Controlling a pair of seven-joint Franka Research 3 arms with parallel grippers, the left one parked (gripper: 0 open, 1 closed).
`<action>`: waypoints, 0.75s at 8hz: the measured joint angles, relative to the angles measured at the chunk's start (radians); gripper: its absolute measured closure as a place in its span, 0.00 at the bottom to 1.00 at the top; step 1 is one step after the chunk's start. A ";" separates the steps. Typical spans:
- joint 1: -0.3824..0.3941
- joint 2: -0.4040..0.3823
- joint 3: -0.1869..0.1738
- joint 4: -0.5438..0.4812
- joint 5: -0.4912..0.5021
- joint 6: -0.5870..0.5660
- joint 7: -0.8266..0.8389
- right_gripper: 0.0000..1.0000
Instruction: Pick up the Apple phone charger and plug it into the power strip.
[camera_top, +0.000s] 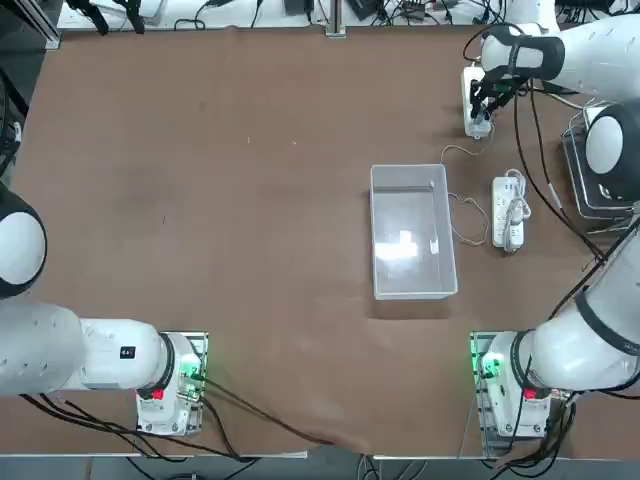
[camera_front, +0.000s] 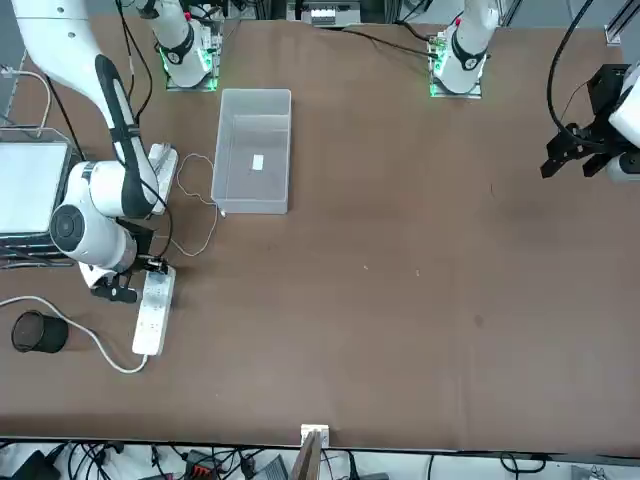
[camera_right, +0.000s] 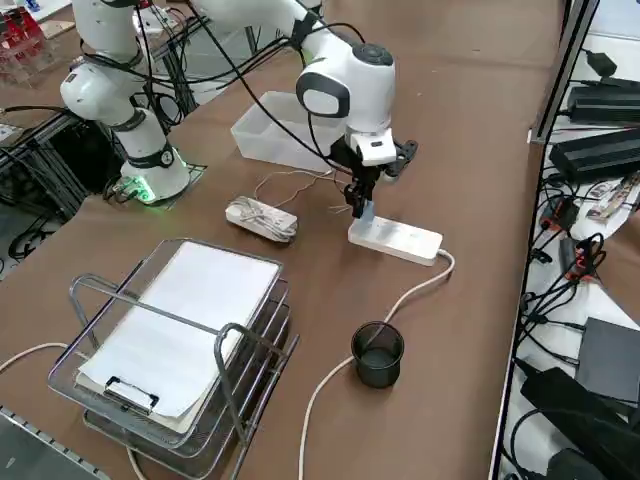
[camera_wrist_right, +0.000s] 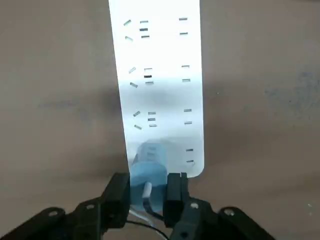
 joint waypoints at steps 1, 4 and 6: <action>0.000 0.000 0.000 0.000 0.000 0.000 0.000 0.63; 0.000 0.000 0.000 0.000 0.000 -0.001 0.000 0.63; 0.000 0.000 0.000 0.000 0.000 -0.001 0.000 0.63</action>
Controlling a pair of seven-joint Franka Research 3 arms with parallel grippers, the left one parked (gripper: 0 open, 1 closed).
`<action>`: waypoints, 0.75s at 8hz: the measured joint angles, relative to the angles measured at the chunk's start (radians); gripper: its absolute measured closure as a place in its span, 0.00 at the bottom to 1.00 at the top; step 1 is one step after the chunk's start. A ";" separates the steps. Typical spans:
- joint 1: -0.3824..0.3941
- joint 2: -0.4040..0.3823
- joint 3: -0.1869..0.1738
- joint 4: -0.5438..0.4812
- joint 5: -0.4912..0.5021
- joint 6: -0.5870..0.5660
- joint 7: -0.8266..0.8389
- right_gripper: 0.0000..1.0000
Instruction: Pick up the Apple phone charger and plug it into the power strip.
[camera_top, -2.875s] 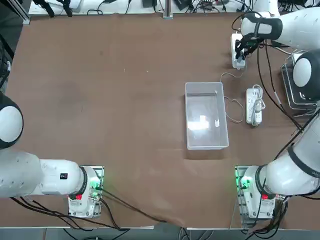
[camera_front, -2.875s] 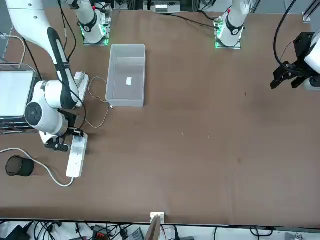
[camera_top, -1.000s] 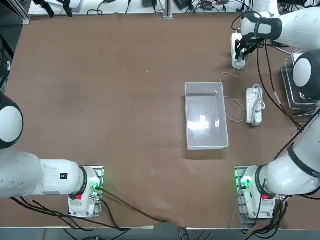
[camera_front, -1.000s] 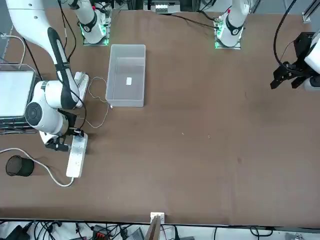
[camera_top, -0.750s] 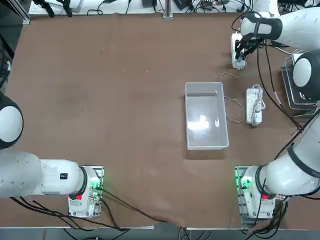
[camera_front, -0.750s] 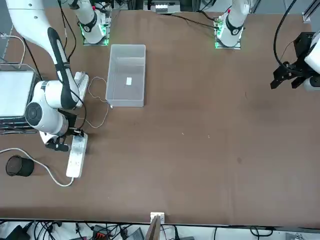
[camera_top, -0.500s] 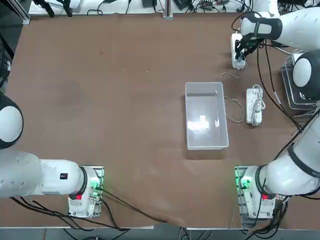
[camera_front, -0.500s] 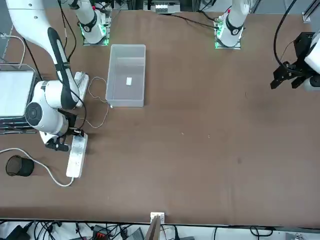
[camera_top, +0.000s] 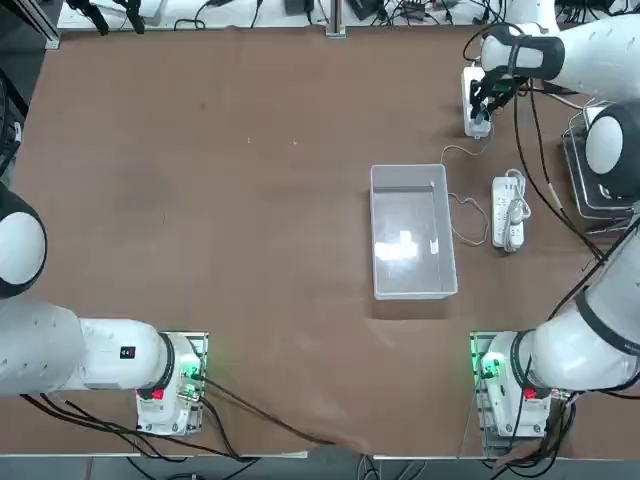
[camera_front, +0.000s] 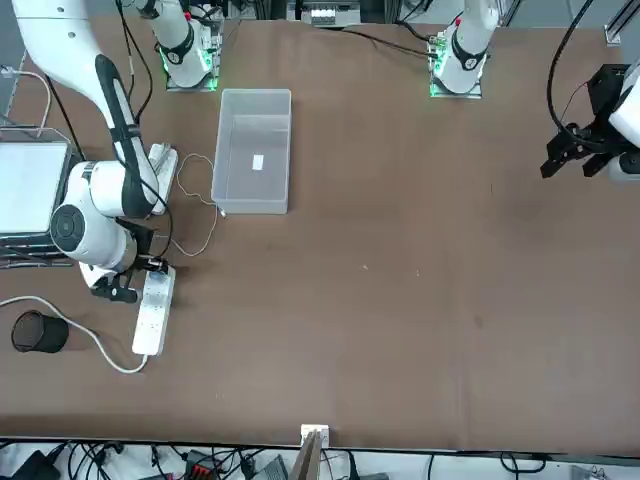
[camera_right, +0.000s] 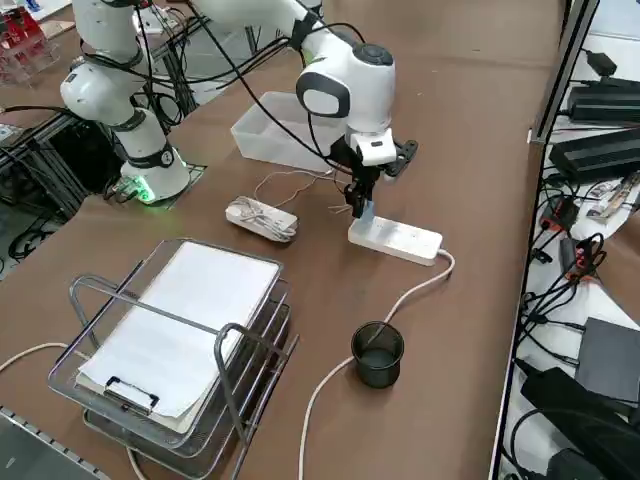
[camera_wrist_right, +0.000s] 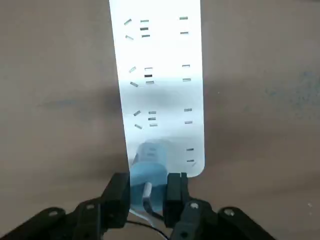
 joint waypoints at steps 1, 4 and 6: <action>0.000 0.000 0.000 0.000 0.000 0.000 0.000 0.63; 0.000 0.000 0.000 0.000 0.000 -0.003 0.000 0.63; 0.000 0.000 0.000 0.000 0.000 -0.004 0.000 0.63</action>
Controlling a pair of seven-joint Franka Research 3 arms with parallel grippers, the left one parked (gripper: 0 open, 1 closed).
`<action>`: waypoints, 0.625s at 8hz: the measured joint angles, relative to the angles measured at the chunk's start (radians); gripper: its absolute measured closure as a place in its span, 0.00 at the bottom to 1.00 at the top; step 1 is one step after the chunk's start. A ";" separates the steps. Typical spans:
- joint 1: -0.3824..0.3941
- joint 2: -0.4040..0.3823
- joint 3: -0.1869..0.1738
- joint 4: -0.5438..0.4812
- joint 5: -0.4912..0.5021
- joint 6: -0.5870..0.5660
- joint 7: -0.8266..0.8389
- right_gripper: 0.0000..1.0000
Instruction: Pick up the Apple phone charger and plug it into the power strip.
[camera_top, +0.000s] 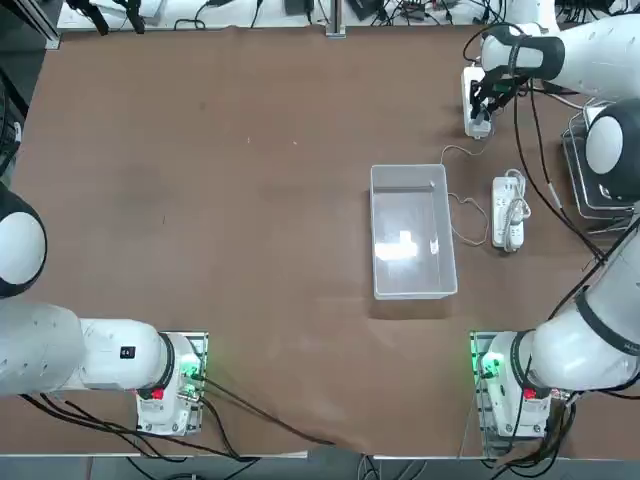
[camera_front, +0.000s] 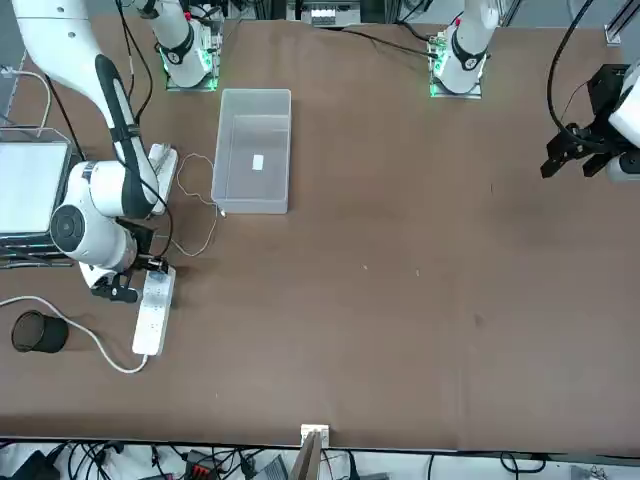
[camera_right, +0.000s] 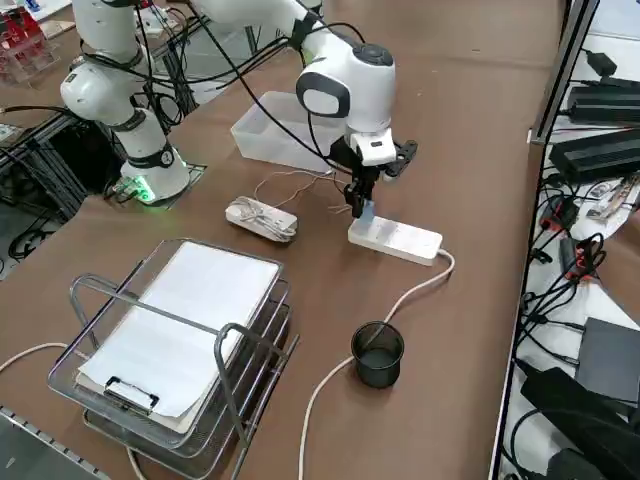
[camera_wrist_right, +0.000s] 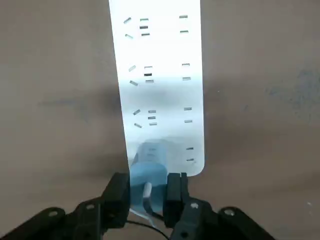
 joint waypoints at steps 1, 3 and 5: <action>0.000 0.000 0.000 0.000 0.000 0.000 0.000 0.63; -0.001 0.000 0.000 0.000 0.000 -0.001 -0.002 0.63; -0.001 0.000 0.000 0.000 0.000 -0.001 -0.003 0.63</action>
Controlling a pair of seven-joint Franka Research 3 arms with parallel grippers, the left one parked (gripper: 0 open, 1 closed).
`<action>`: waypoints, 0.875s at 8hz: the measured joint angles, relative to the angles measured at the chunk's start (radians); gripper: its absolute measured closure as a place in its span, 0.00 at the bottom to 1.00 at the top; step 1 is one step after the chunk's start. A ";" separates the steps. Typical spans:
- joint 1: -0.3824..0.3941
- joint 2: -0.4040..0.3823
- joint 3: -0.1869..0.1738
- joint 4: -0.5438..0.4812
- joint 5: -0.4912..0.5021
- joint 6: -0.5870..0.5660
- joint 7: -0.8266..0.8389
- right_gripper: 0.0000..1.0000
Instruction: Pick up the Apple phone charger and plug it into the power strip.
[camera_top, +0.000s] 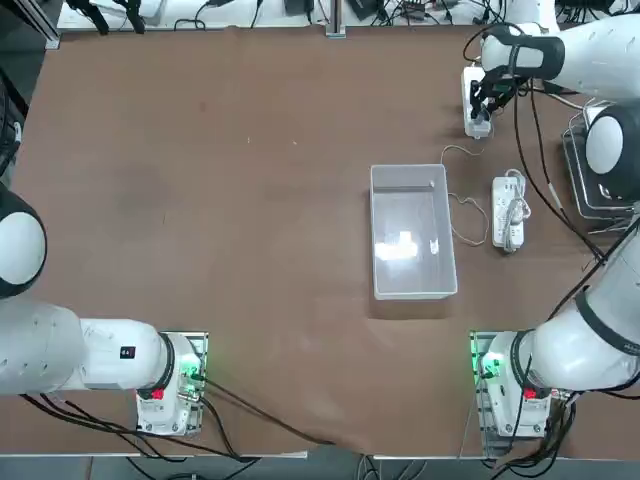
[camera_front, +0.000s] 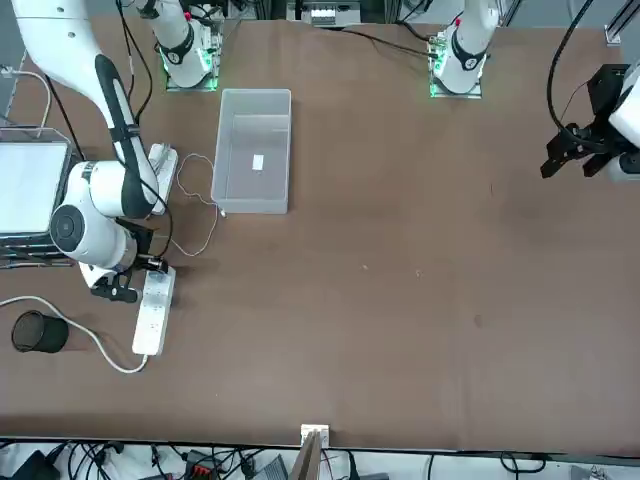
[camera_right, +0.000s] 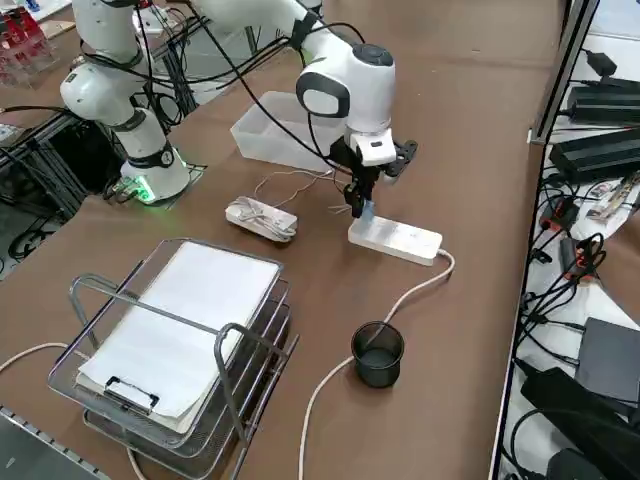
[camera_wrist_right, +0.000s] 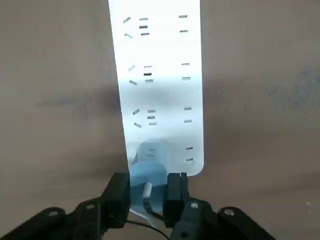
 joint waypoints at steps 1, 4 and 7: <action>0.000 0.000 0.000 0.000 0.000 -0.001 0.000 0.63; -0.002 0.004 -0.004 0.000 0.000 -0.001 -0.002 0.63; -0.002 0.009 -0.003 0.000 0.000 0.001 -0.003 0.63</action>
